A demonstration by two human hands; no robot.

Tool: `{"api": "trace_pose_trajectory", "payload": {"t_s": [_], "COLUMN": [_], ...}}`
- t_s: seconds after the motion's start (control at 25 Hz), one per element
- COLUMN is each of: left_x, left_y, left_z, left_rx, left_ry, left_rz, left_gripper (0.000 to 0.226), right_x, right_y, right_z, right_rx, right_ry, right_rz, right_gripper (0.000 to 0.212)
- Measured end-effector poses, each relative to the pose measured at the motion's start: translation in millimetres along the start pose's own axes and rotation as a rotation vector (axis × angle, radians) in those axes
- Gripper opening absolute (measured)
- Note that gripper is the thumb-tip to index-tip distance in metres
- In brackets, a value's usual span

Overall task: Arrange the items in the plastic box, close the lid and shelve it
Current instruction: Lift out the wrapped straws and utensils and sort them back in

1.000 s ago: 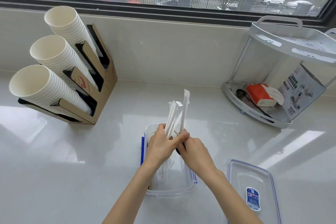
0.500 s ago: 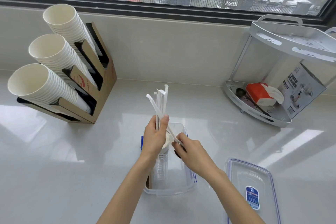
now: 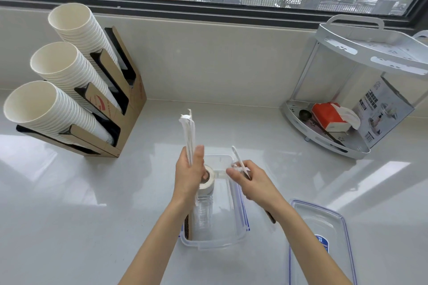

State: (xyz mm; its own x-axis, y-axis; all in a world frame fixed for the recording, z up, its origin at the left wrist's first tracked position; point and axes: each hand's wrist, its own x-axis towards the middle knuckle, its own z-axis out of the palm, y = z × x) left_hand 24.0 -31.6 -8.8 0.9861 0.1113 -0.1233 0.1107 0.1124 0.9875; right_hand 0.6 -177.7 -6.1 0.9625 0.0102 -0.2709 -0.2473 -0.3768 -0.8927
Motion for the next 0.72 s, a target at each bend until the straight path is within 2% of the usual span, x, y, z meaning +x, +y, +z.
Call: {"api": "trace_pose_trajectory", "payload": {"t_s": [0.16, 0.32, 0.52, 0.64, 0.72], "left_x": [-14.4, -24.1, -24.0, -29.5, -32.7], "left_y": [-14.3, -33.1, -55.4, -58.1, -55.6], "left_z": [13.5, 26.6, 24.7, 20.7, 22.5], "left_rx": [0.203, 0.239, 0.28, 0.297, 0.327], "left_ry": [-0.184, -0.361, -0.4, -0.412, -0.384], "left_rz": [0.115, 0.152, 0.089, 0.09, 0.114], "left_gripper": [0.022, 0.016, 0.016, 0.019, 0.023], "right_x": [11.5, 7.7, -0.2, -7.0, -8.9], "right_y": [-18.5, -28.8, -2.0, 6.3, 4.8], "right_z": [-2.9, -5.6, -4.1, -1.2, -1.4], "right_rx": [0.265, 0.247, 0.28, 0.268, 0.265], "right_ry": [0.007, -0.006, 0.017, -0.03, -0.04], "right_rz": [-0.033, -0.108, -0.029, -0.001, -0.016], "right_gripper": [0.004, 0.027, 0.024, 0.011, 0.019]}}
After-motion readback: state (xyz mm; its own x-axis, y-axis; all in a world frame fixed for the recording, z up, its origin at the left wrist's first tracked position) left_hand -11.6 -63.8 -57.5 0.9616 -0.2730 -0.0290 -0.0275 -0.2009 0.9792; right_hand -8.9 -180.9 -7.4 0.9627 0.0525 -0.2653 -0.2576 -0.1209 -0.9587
